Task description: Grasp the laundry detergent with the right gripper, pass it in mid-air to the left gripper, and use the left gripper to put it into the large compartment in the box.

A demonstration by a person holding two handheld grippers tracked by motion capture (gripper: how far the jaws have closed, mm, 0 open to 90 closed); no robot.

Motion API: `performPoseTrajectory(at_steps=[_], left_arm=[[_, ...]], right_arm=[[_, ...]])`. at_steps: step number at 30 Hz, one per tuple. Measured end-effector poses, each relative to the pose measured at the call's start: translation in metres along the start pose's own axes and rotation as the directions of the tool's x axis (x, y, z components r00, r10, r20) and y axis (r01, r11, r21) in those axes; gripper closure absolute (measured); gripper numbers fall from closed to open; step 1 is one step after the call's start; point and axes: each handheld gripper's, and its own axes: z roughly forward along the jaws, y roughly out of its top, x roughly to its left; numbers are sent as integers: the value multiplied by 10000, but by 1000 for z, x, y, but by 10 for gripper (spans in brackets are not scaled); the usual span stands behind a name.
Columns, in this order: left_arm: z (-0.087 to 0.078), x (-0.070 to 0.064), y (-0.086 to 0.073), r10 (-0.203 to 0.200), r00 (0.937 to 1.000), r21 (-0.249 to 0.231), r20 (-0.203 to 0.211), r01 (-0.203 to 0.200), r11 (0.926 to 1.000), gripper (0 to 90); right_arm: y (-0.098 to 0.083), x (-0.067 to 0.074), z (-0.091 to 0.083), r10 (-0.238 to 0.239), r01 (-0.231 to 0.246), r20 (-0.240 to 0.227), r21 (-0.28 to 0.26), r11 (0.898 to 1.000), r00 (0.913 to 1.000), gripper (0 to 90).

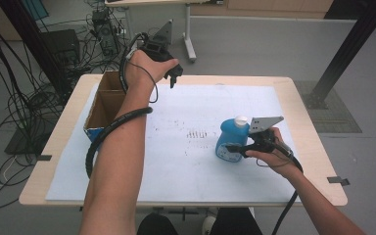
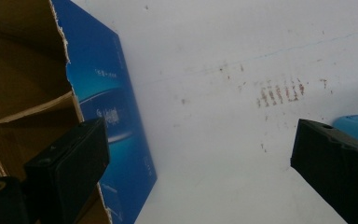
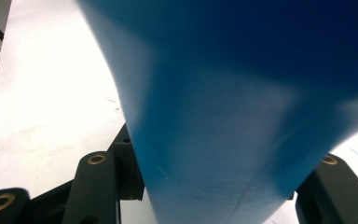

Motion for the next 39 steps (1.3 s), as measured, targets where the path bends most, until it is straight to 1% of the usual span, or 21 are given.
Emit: performPoseTrajectory(at_steps=[8,11,20,22,24,26,28,34,37,39], left_arm=[[-1,0,1,48,10000,-47,33,-47,10000,47],[-2,0,1,71,10000,-25,-22,-71,10000,47],[-5,0,2,244,9997,-49,-30,-244,9997,47],[-6,-1,3,315,9995,-64,-54,-315,9995,47],[-8,-2,3,490,9988,-34,-48,-491,9988,47],[-10,-2,3,548,9985,-76,-78,-549,9985,48],[-13,-1,3,616,9981,-84,-13,-617,9981,49],[-19,3,1,804,9968,-166,-10,-804,9966,51],[-22,4,0,947,9955,-172,25,-946,9954,52],[-24,6,-1,1131,9936,-202,74,-1129,9934,52]], right_arm=[[0,-1,0,106,-106,-22,24,9999,9999,445],[0,-1,0,112,-112,-24,27,9999,9999,445],[2,-1,0,141,-141,-11,107,9998,9999,445],[3,0,0,151,-151,-10,137,9998,9999,445],[4,0,1,149,-149,-8,195,9997,9999,445],[6,0,1,173,-173,8,287,9994,9998,445],[8,0,0,144,-147,73,376,9992,9999,445],[17,-1,-4,145,-147,47,469,9988,9999,446],[21,-2,-6,144,-145,32,497,9987,9999,446],[25,-3,-8,263,-263,17,549,9981,9997,447]])
